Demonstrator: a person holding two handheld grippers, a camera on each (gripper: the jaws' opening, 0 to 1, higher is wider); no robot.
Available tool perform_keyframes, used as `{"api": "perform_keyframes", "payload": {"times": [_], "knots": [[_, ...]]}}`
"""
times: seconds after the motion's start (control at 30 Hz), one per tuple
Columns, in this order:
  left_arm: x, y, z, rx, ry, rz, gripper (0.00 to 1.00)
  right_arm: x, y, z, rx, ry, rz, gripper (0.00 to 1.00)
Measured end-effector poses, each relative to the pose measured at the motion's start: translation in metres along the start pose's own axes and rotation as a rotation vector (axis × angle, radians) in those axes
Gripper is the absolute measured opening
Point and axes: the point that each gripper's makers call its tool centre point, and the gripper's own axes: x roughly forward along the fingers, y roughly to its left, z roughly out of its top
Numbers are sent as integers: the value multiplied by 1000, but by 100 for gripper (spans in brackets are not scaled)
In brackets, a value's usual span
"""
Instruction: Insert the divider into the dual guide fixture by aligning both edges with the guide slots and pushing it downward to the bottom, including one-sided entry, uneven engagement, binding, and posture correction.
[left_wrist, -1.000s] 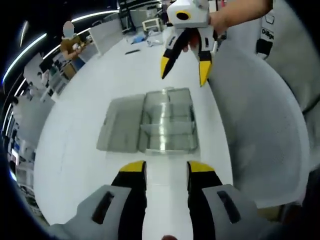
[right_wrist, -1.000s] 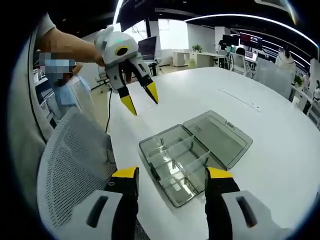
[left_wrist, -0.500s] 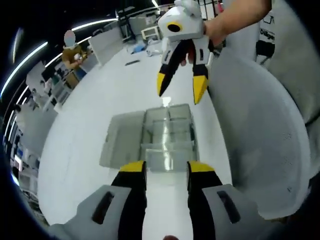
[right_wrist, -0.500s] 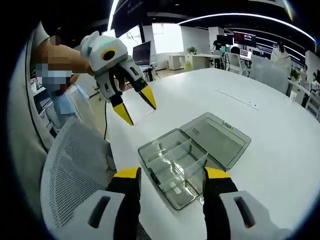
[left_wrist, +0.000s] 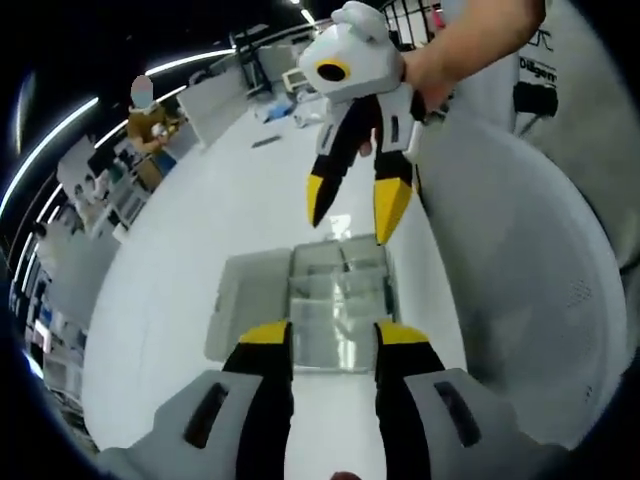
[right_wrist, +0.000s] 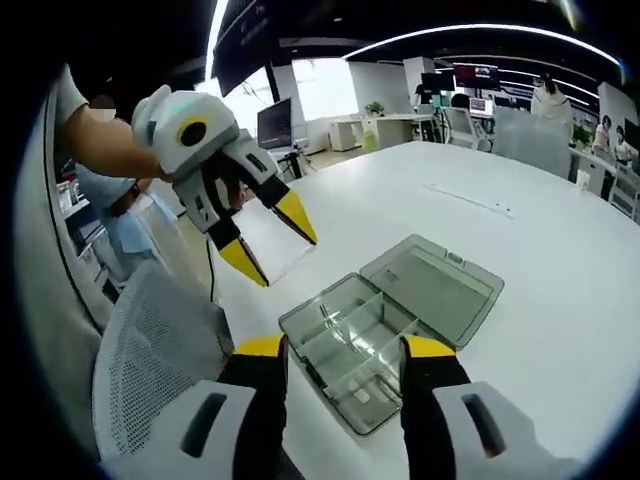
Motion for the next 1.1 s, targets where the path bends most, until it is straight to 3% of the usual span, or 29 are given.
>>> {"api": "perform_keyframes", "payload": {"times": [0.77,1.1], "knots": [[10,0,30,10,-60,56,28,5,10,24,167,-82,89,27],[9,1,29,25,-51,72,28,5,16,28,191,-96,111,22]]}}
